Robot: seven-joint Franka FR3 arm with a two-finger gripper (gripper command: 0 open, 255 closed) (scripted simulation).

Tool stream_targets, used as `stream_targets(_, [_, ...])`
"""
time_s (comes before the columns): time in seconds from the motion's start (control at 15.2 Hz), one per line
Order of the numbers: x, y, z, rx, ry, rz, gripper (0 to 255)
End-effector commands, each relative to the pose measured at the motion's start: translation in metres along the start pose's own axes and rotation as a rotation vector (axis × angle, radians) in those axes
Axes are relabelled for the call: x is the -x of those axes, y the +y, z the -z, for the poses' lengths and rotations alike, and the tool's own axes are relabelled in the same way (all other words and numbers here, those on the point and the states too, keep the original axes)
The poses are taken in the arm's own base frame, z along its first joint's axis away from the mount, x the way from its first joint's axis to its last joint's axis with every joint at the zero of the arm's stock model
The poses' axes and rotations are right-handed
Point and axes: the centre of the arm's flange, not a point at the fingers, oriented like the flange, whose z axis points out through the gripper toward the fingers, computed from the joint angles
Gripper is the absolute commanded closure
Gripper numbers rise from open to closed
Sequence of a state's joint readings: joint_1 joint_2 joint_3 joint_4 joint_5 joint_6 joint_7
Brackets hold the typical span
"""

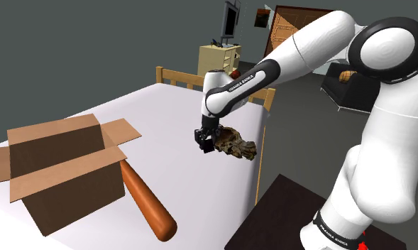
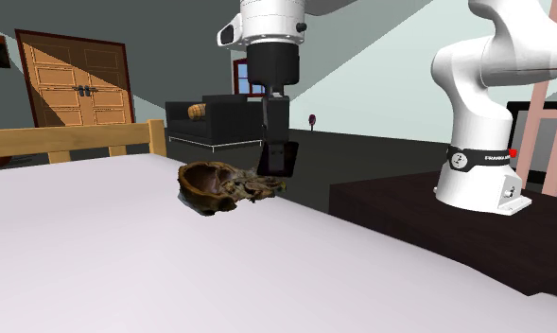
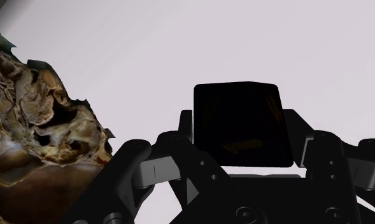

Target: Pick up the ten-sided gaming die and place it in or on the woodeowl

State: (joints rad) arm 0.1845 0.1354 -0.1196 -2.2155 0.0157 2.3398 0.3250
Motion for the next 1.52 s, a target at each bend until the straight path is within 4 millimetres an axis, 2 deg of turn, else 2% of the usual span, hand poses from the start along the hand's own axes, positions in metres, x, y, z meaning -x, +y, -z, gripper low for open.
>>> stream_targets(0.0, [0.0,-0.001,0.012,0.0,0.0,0.0,255])
stream_targets(0.4, [0.0,-0.001,0.039,0.0,0.0,0.0,255])
stream_targets(1.45, [-0.051,0.204,0.045,0.0,0.0,0.0,255])
